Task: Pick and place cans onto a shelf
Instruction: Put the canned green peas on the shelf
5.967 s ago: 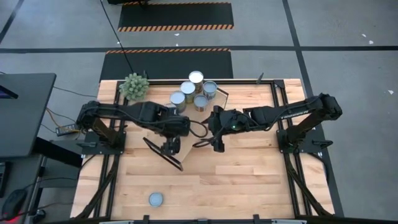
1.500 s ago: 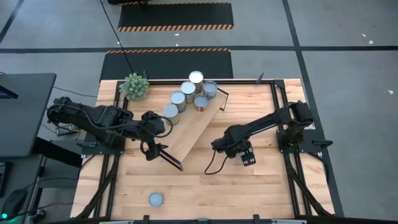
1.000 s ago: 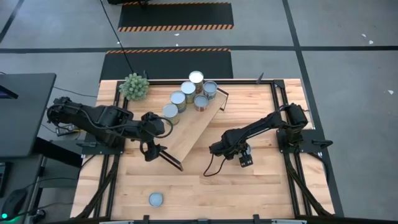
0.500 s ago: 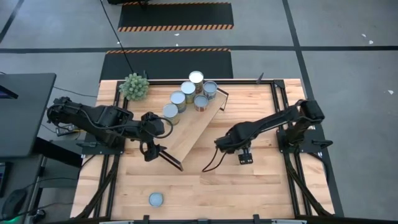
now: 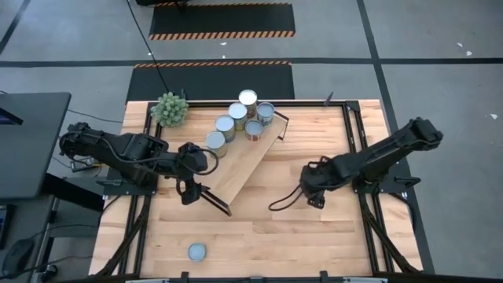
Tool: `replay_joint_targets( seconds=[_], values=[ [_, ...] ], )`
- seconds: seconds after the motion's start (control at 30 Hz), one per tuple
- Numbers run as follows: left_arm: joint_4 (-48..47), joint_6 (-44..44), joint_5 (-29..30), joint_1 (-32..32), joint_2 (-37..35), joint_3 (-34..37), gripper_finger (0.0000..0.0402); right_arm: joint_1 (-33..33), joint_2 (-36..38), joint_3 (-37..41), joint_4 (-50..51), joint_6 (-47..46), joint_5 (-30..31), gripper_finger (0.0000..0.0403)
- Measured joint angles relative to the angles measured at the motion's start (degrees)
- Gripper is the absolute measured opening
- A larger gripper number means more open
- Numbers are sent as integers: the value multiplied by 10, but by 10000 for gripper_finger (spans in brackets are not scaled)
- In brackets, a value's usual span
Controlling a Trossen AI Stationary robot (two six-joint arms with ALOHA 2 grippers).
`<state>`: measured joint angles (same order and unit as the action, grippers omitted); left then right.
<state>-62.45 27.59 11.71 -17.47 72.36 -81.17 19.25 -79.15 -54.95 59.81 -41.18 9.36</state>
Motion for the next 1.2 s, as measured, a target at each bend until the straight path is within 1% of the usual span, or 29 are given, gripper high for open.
replay_joint_targets(
  seconds=[0.07, 0.13, 0.23, 0.37, 0.57, 0.63, 0.77, 0.9, 1.0, 1.1, 1.2],
  values=[
    [0, -1, 0, 0, 0, 0, 345, 13, 21, 20, -14, -34, 8, 375],
    [0, -2, 0, 0, 0, 0, 345, 26, 30, 40, -34, -43, 10, 375],
    [0, -3, 0, 0, 0, 0, 345, 40, 31, 65, -51, -45, 9, 375],
    [0, 0, 0, 0, 0, 0, 345, 52, 31, 98, -68, -81, 10, 375],
    [0, 1, 0, 0, 0, 0, 345, 55, 31, 145, -157, -83, 17, 375],
    [0, 1, 0, 0, 0, 0, 345, 52, 31, 157, -169, -78, 31, 375],
    [0, 3, 0, 0, 0, 0, 345, 36, 31, 175, -145, -42, 62, 375],
    [0, 2, 0, 0, 0, 0, 345, 6, 31, 181, -133, 15, 123, 375],
    [1, 0, 0, 0, 0, 0, 345, -30, 31, 181, -133, 53, 168, 375],
    [1, 0, 0, 0, 0, 0, 345, -61, 31, 179, -125, 60, 192, 375],
    [1, 3, 0, 0, 0, 0, 345, -76, 32, 167, -96, 36, 194, 373]
  ],
)
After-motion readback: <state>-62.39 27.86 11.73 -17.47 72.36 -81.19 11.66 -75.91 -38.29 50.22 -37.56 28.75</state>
